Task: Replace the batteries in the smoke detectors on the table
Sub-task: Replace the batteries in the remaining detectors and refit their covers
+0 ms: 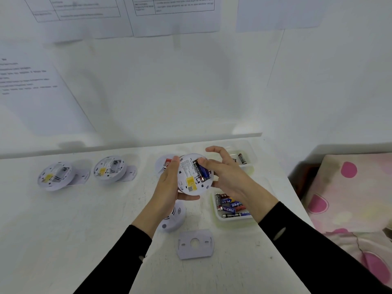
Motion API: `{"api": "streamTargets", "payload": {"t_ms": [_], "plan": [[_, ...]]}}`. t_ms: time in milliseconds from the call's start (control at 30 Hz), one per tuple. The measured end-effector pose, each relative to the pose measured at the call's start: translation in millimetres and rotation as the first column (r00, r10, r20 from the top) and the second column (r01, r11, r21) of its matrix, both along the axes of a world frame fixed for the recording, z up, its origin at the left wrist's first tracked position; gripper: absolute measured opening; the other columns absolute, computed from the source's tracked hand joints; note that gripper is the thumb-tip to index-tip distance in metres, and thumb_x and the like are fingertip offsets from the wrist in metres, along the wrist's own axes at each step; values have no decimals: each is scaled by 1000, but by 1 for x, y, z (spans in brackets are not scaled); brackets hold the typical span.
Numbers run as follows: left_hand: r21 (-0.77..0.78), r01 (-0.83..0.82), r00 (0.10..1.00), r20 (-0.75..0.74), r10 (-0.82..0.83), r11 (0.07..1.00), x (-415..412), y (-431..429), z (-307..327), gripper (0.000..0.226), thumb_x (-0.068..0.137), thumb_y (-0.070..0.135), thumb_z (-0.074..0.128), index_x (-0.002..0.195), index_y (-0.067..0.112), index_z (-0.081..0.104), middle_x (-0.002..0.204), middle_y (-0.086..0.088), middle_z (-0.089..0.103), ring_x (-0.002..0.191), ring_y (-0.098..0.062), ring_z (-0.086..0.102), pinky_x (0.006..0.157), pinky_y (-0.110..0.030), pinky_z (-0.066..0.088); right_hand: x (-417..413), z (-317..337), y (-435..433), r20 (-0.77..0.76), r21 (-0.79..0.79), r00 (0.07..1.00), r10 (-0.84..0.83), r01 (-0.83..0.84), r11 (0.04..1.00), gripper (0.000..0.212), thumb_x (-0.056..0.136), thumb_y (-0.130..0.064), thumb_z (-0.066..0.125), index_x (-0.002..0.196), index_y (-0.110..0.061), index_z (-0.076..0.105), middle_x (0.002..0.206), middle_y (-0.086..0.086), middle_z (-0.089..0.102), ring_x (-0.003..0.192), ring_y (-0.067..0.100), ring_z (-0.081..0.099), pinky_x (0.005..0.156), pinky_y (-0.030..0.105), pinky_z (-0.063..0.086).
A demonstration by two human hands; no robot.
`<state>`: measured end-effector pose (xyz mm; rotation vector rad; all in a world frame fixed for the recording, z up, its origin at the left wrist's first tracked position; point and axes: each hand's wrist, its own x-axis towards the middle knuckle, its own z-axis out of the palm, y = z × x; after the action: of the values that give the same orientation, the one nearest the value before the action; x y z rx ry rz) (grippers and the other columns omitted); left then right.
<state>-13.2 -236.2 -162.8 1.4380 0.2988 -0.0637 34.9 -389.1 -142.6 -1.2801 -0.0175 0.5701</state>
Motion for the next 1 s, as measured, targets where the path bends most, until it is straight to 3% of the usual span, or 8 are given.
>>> {"api": "streamTargets", "payload": {"t_ms": [100, 167, 367, 500, 600, 733, 867, 1000], "plan": [[5, -15, 1000, 15, 15, 1000, 0, -4, 0, 39, 103, 48, 30, 104, 34, 66, 92, 1, 77, 84, -24, 75, 57, -39, 60, 0, -3, 8, -221, 198, 971, -91, 136, 971, 29, 87, -3, 66, 107, -20, 52, 93, 14, 68, 79, 26, 64, 70, 39, 51], [-9, -17, 1000, -2, 17, 1000, 1, -5, 1, 39, 103, 49, 30, 104, 34, 66, 91, 0, 77, 82, -24, 75, 57, -39, 60, -1, -6, 10, -238, 243, 963, -130, 189, 951, 28, 88, -3, 64, 108, -18, 51, 95, 16, 67, 80, 27, 64, 71, 40, 52], [-141, -5, 998, -61, -4, 990, 2, 3, -2, 47, 100, 55, 28, 107, 28, 65, 92, -6, 77, 80, -26, 75, 54, -37, 60, -11, -7, 14, 147, -70, 965, -219, 231, 970, 36, 86, -25, 71, 115, -18, 51, 90, 5, 68, 72, 9, 65, 57, 13, 49], [-163, 0, 997, -78, -13, 987, -3, 19, -7, 51, 99, 58, 28, 118, 26, 62, 99, -8, 77, 82, -27, 75, 54, -35, 59, -14, -9, 11, 231, -201, 970, -80, 128, 971, 46, 87, -42, 66, 125, -24, 49, 114, -1, 65, 99, 6, 63, 79, 15, 49], [-192, -28, 997, -82, 13, 981, -10, 36, -11, 57, 99, 59, 27, 129, 21, 58, 111, -13, 73, 86, -28, 74, 54, -35, 60, -39, -24, 7, 460, -309, 885, -66, 229, 923, 25, 94, -31, 59, 114, -18, 54, 111, -7, 61, 100, 3, 60, 81, 9, 47], [-215, -52, 997, -69, 38, 975, -21, 57, -15, 55, 100, 58, 26, 121, 23, 62, 108, -12, 74, 84, -26, 74, 53, -32, 60, -85, -65, -5, 659, -450, 706, 259, 94, 888, 12, 94, -20, 59, 106, -19, 57, 105, -7, 60, 100, 6, 59, 87, 16, 46], [-201, -79, 995, -83, 63, 976, -33, 68, -21, 56, 97, 60, 28, 123, 23, 60, 105, -8, 76, 86, -27, 74, 62, -37, 62, -103, -112, -22, 634, -707, 417, 651, -26, 706, 28, 87, -34, 63, 112, -19, 60, 136, -3, 52, 131, 3, 40, 109, 16, 30], [-214, -84, 992, -115, 60, 973, -44, 66, -26, 59, 94, 64, 29, 125, 24, 61, 113, -11, 73, 97, -33, 71, 70, -44, 62, -104, -123, -29, 590, -764, 411, 694, 9, 645, 40, 80, -38, 65, 116, -21, 59, 139, 0, 51, 133, 7, 37, 112, 15, 24]]}}
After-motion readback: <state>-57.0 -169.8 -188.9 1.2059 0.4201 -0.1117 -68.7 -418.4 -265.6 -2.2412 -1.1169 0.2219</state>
